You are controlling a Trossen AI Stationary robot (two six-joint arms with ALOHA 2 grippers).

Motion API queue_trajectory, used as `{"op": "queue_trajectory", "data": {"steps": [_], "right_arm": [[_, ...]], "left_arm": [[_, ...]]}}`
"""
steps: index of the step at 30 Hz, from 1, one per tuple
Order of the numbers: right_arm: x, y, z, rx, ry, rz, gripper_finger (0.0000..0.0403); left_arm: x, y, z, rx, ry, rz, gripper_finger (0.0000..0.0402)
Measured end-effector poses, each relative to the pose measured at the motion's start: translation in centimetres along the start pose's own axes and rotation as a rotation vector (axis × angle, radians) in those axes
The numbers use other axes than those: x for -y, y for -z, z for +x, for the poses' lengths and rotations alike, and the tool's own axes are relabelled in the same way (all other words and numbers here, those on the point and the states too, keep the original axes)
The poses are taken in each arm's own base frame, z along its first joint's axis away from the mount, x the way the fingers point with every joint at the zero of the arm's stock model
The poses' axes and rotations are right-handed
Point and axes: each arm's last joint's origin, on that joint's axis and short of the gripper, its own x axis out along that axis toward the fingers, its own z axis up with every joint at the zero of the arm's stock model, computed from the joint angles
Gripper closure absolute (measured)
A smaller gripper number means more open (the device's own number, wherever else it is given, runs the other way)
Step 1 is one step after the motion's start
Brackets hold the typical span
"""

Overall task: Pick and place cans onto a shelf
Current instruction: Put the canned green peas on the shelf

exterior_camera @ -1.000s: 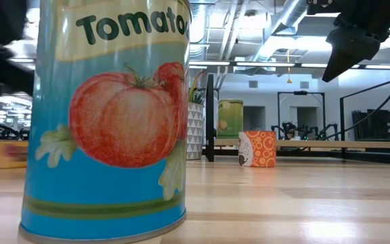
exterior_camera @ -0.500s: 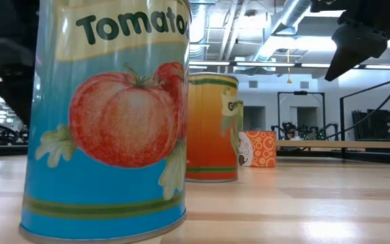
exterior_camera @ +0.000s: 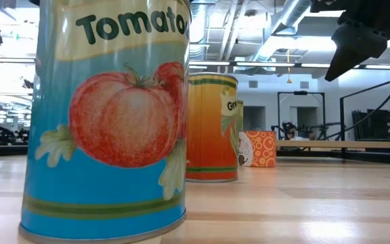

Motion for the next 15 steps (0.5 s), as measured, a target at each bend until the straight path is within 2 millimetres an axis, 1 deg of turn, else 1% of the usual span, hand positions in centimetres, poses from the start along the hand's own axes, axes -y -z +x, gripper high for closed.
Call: {"op": "queue_trajectory", "data": {"steps": [4, 7, 10, 12, 15], "right_arm": [[0.0, 0.1, -0.1, 0.003, -0.003, -0.004, 0.031], [0.0, 0.1, -0.1, 0.003, -0.003, -0.005, 0.031], [0.0, 0.1, -0.1, 0.001, 0.001, -0.005, 0.031], [0.0, 0.2, -0.1, 0.0, 0.004, -0.001, 0.031], [0.0, 0.3, -0.3, 0.0, -0.001, 0.005, 0.031]], "left_arm": [[-0.1, -0.5, 0.1, 0.025, 0.057, 0.005, 0.0401], [0.3, -0.7, 0.6, 0.026, 0.103, 0.0, 0.0401], [1.1, -1.1, 2.0, 0.02, 0.16, 0.007, 0.0401], [1.6, -1.4, 2.9, -0.008, 0.153, 0.034, 0.0401], [2.4, -2.8, 3.9, 0.002, 0.188, 0.091, 0.0401]]}}
